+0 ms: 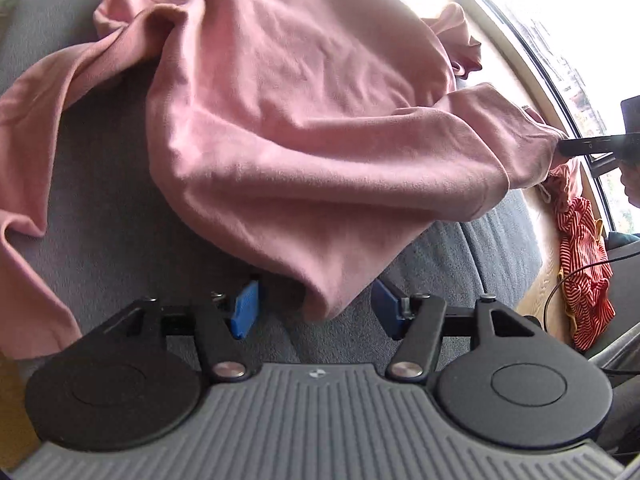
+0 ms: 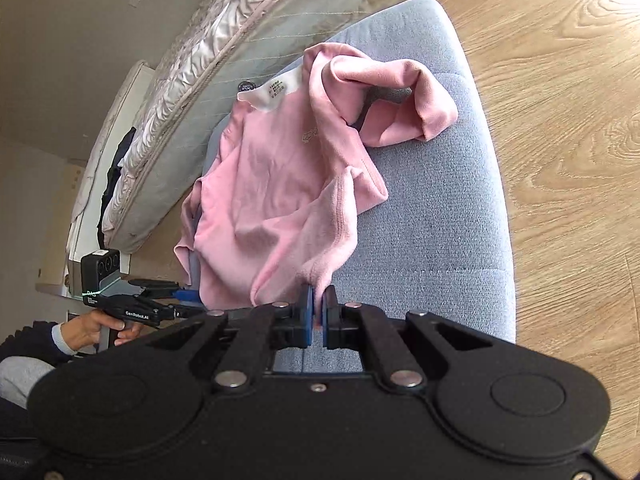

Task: Fold clothes
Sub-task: 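Pull the hem with the right gripper while the left gripper grasps the hem, then open both grippers to release the hem onto the ottoman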

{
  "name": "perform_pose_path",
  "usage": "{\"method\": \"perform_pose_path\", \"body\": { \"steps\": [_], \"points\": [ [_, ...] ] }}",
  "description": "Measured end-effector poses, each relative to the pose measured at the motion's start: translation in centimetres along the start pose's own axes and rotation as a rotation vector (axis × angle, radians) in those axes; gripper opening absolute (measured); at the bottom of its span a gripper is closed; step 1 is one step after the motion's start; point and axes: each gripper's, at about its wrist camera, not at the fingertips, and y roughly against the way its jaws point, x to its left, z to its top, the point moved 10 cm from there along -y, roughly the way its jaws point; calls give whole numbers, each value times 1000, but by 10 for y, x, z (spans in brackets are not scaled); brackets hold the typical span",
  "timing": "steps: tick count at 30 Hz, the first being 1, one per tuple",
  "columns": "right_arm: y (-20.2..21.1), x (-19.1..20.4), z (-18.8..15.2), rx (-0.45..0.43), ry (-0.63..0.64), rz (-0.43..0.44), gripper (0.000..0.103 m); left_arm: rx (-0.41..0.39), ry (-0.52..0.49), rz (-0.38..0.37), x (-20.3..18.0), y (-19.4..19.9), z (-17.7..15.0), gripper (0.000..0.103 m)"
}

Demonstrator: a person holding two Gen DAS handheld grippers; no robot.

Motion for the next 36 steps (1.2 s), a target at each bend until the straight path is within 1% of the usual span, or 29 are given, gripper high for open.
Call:
{"method": "perform_pose_path", "body": {
  "steps": [2, 3, 4, 5, 6, 7, 10, 11, 14, 15, 16, 17, 18, 20, 22, 23, 25, 27, 28, 29, 31, 33, 34, 35, 36],
  "points": [
    [2, 0, -2, 0, 22, -13, 6, 33, 8, 1, -3, -12, 0, 63],
    [2, -2, -3, 0, 20, -13, 6, 58, 31, -3, -3, -18, 0, 58],
    [2, -3, -4, 0, 18, -12, 6, 63, 53, 0, -2, -21, 1, 36],
    [2, -4, -5, 0, 16, -12, 6, 64, 62, -12, -1, -20, 3, 23],
    [1, -6, -6, 0, 14, -13, 6, 63, 69, -24, 0, -19, 5, 15],
    [1, -6, -8, 3, 19, -12, 6, 41, 56, -28, -1, -11, 8, 14],
    [1, -8, -13, 22, 60, -22, 6, -17, -5, -38, -8, 19, 16, 13],
    [2, -6, -15, 30, 74, -10, 6, -34, -19, -54, -12, 31, 19, 13],
    [7, 5, -19, 53, 72, 122, 6, -50, -67, -119, -25, 64, 19, 13],
    [8, 7, -20, 57, 63, 152, 6, -55, -84, -139, -29, 74, 18, 13],
    [10, 11, -22, 73, 57, 193, 6, -43, -88, -152, -29, 78, 14, 13],
    [10, 13, -25, 97, 69, 201, 6, -30, -92, -165, -28, 81, 9, 13],
    [9, 15, -28, 121, 81, 208, 6, -7, -74, -165, -24, 81, 0, 13],
    [7, 17, -39, 181, 140, 194, 6, 21, -41, -133, -10, 78, -17, 13],
    [2, 17, -54, 237, 212, 148, 6, 75, 0, -96, 4, 71, -38, 13],
    [-1, 16, -59, 252, 227, 135, 6, 104, 21, -78, 11, 67, -48, 13],
    [-7, 14, -75, 308, 222, 147, 6, 145, 52, -69, 21, 63, -66, 13],
    [-12, 13, -93, 380, 261, 140, 6, 177, 68, -40, 29, 58, -78, 13],
    [-14, 12, -98, 398, 299, 110, 6, 192, 76, -27, 32, 56, -83, 13],
    [-17, 8, -105, 424, 356, 58, 6, 186, 73, -29, 33, 55, -84, 13],
    [-22, 2, -110, 459, 447, -27, 9, 151, 73, -49, 30, 58, -77, 13],
    [-20, 3, -96, 396, 466, -61, 14, 108, 56, -59, 23, 60, -60, 14],
    [-16, 5, -81, 325, 449, -65, 17, 88, 42, -58, 19, 61, -52, 14],
    [-13, 5, -66, 262, 437, -74, 26, 72, 13, -58, 12, 59, -42, 14],
    [-9, 6, -52, 204, 427, -84, 29, 56, -17, -58, 5, 58, -32, 14]
  ]
}}
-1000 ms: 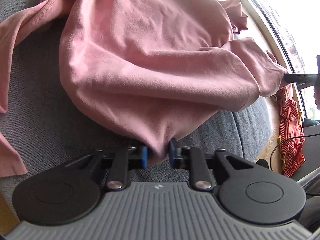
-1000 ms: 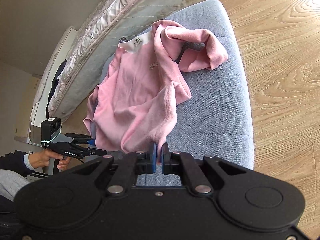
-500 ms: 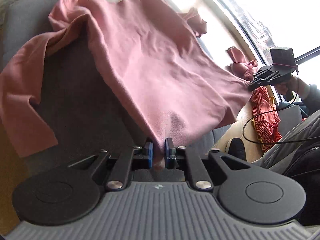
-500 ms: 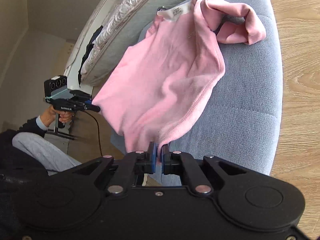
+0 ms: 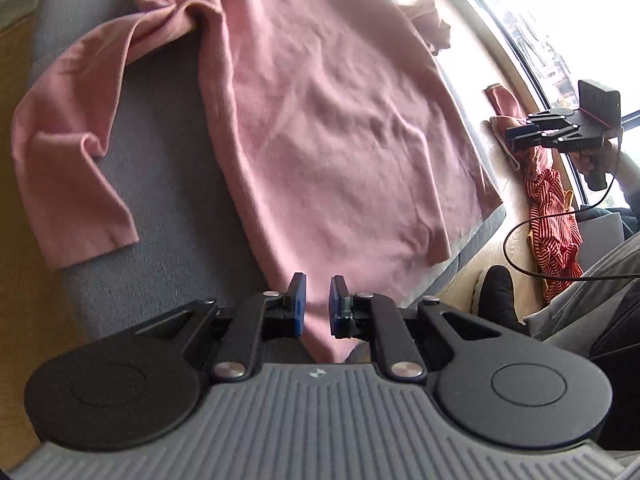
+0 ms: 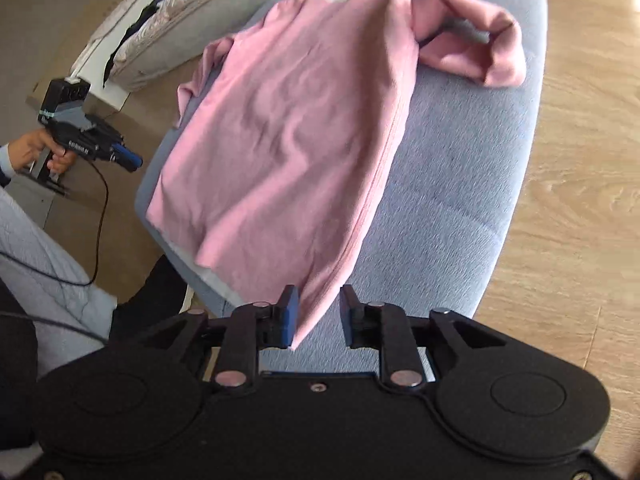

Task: Fold clothes

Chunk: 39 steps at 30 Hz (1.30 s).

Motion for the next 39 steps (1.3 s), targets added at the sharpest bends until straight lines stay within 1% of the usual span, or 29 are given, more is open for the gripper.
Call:
{"method": "perform_pose_path", "body": {
  "steps": [1, 4, 7, 9, 11, 12, 13, 15, 18, 21, 22, 24, 25, 26, 27, 28, 29, 30, 31, 32, 33, 34, 35, 37, 38, 39],
  "points": [
    [7, -6, 12, -54, -14, -20, 29, -2, -28, 9, -5, -4, 7, 14],
    [15, -13, 34, -149, -62, -40, 32, -6, -118, 32, -21, -15, 30, 15],
    [13, -20, 42, -183, -87, -80, 34, 6, -193, 41, -32, -29, 49, 18],
    [12, -23, 48, -216, -108, -100, 40, 3, -233, 50, -36, -37, 61, 21],
    [11, -27, 56, -256, -142, -122, 46, 10, -247, 52, -39, -50, 73, 25],
    [9, -30, 61, -284, -161, -138, 48, 12, -236, 55, -38, -56, 76, 29],
    [9, -33, 65, -304, -173, -154, 50, 14, -226, 59, -38, -61, 80, 30],
    [4, -44, 76, -353, -181, -223, 58, 18, -205, 67, -37, -73, 87, 30],
    [-3, -73, 92, -432, -209, -340, 66, 17, -180, 106, -31, -86, 95, 30],
    [-15, -99, 109, -458, -242, -343, 68, -39, -133, 143, -24, -90, 112, 30],
    [-19, -108, 115, -467, -253, -344, 68, -58, -113, 140, -24, -90, 119, 30],
    [-24, -120, 124, -477, -225, -379, 68, -94, -75, 135, -23, -92, 131, 30],
    [-26, -127, 128, -480, -206, -407, 68, -104, -65, 139, -23, -94, 136, 30],
    [-28, -130, 131, -479, -188, -416, 68, -111, -68, 147, -24, -98, 142, 30],
    [-30, -132, 134, -474, -156, -423, 64, -118, -72, 155, -25, -102, 147, 31],
    [-33, -134, 136, -468, -124, -431, 58, -124, -89, 164, -27, -106, 151, 31],
    [-35, -135, 136, -450, -90, -439, 29, -122, -112, 170, -30, -110, 154, 31],
    [-38, -135, 136, -422, -46, -452, 11, -113, -146, 185, -33, -116, 157, 31],
    [-36, -135, 136, -416, 1, -479, 11, -103, -175, 200, -34, -122, 158, 31],
    [-30, -136, 138, -419, 55, -537, 11, -94, -206, 213, -36, -126, 158, 31],
    [-20, -137, 141, -425, 148, -653, 11, -99, -232, 218, -38, -129, 159, 33],
    [-10, -136, 145, -441, 243, -763, 11, -100, -247, 218, -39, -129, 160, 37],
    [1, -134, 150, -455, 340, -872, 11, -100, -263, 218, -40, -130, 160, 38],
    [22, -133, 161, -482, 480, -1045, 11, -100, -285, 217, -42, -132, 160, 41],
    [28, -137, 163, -481, 486, -1060, 13, -100, -288, 215, -42, -132, 160, 41],
    [34, -140, 166, -481, 492, -1073, 18, -99, -290, 213, -42, -132, 160, 42]
  ]
}}
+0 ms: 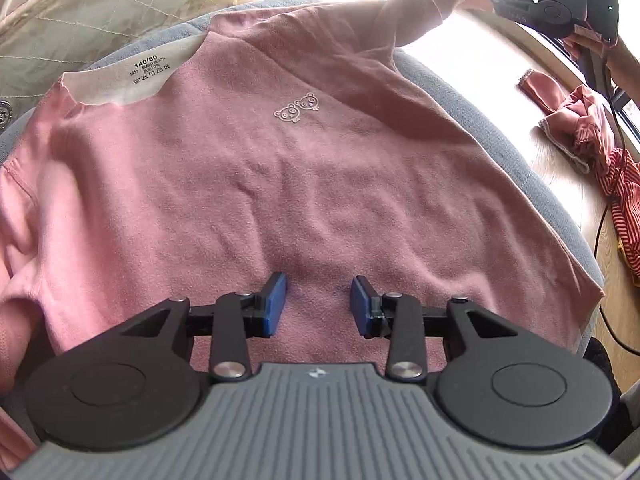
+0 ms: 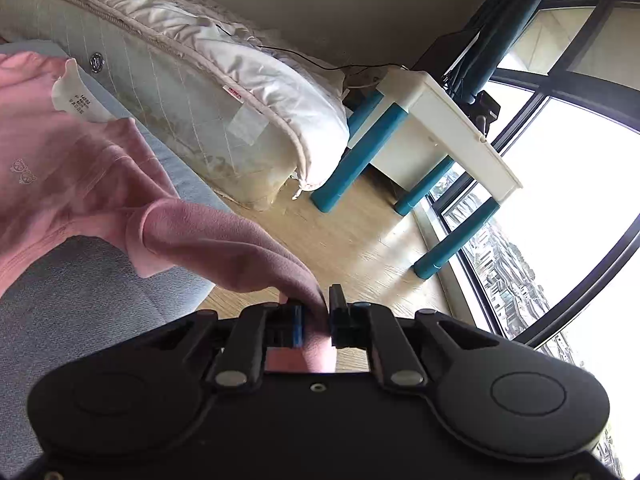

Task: Fold clothes

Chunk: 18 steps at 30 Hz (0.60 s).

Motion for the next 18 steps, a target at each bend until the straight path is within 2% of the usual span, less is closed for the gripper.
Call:
{"method": "perform_pose_path", "body": {
  "steps": [2, 3, 6, 9, 10, 13, 18],
  "points": [
    [-2, -6, -7, 22, -65, 38, 26, 2, 12, -1, 1, -1, 1, 43],
    [-2, -4, -15, 51, -112, 85, 28, 4, 15, -2, 2, -1, 1, 43],
    [2, 10, -42, 144, -216, 227, 28, 15, 14, -5, 1, -3, 2, 43],
    [5, 17, -67, 229, -246, 266, 29, 24, 4, -3, -1, -3, 2, 45],
    [6, 14, -72, 238, -252, 255, 29, 26, -2, -3, -2, -4, 2, 47],
    [8, 0, -65, 203, -365, 279, 34, 29, -19, 0, -4, -5, 2, 52],
    [0, 0, -17, 68, -571, 464, 46, 38, -28, 12, -7, -7, 2, 53]
  ]
}}
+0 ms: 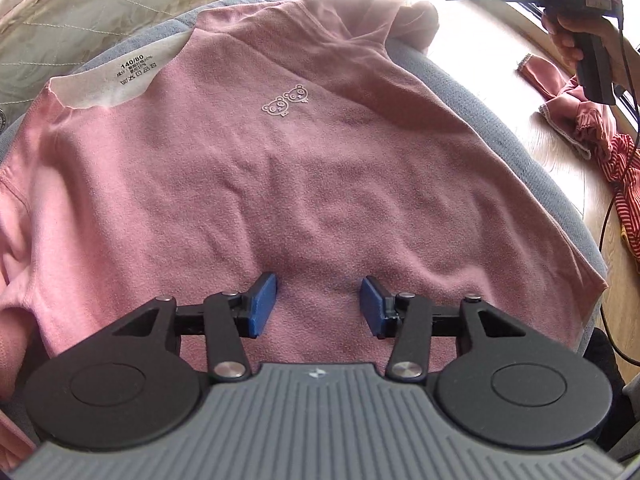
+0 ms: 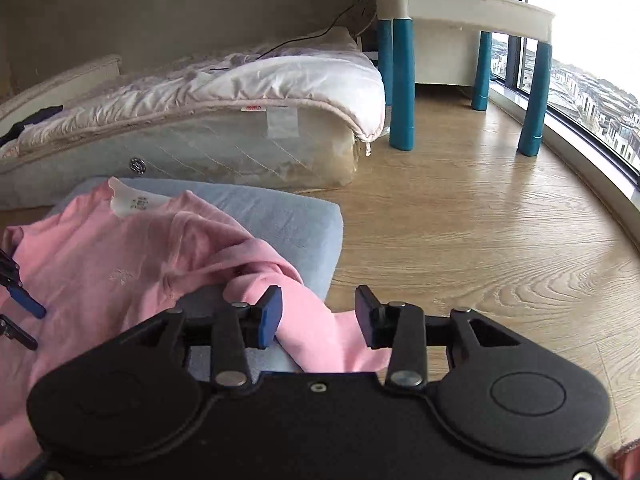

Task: Fold clothes

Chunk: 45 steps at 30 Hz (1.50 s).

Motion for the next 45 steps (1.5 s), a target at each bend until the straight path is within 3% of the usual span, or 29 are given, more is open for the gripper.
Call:
{"method": "perform_pose_path", "body": {
  "steps": [2, 4, 6, 9, 16, 18, 22, 25, 27, 32, 34, 35, 36, 38, 41, 45],
  "points": [
    [-13, 12, 13, -23, -44, 75, 48, 1, 2, 1, 0, 0, 0, 54],
    [-32, 21, 16, -25, -41, 85, 48, 2, 3, 2, 0, -1, 0, 55],
    [-46, 27, 6, 41, 8, 69, 38, 4, -4, -1, -1, -1, 0, 58],
    [-52, 33, -18, 141, 72, 67, 34, 6, -14, -8, -3, -1, 0, 61],
    [-13, 51, -72, 337, 102, 260, 38, 19, -10, -28, -4, -4, 0, 70],
    [-6, 44, -67, 318, 71, 241, 37, 19, -13, -27, -6, -3, 0, 71],
    [-3, 13, -22, 164, -26, 154, 37, 25, -24, -21, -8, -4, 0, 72],
    [-15, 14, 6, 92, 135, 92, 38, 28, -19, -22, -8, -4, 0, 72],
    [-33, 21, 8, 120, 244, 124, 34, 29, -17, -22, -8, -4, 0, 72],
    [-71, 26, -1, 169, 345, 163, 33, 29, -10, -25, -8, -5, -1, 72],
    [-74, 25, -3, 166, 297, 189, 22, 30, -13, -27, -8, -5, -1, 72],
    [-72, 25, -5, 173, 259, 214, 4, 31, -14, -27, -8, -6, -1, 72],
    [-71, 25, -6, 180, 221, 240, 1, 31, -15, -28, -8, -6, 0, 73],
    [-64, 24, -9, 178, 188, 233, 1, 31, -17, -29, -8, -5, 0, 73],
    [-35, 30, -14, 165, 124, 292, 1, 27, -21, -32, -7, -5, 0, 73],
    [-16, 40, -32, 192, 181, 245, 3, 37, -28, -30, -9, -7, 1, 74]
  ]
}}
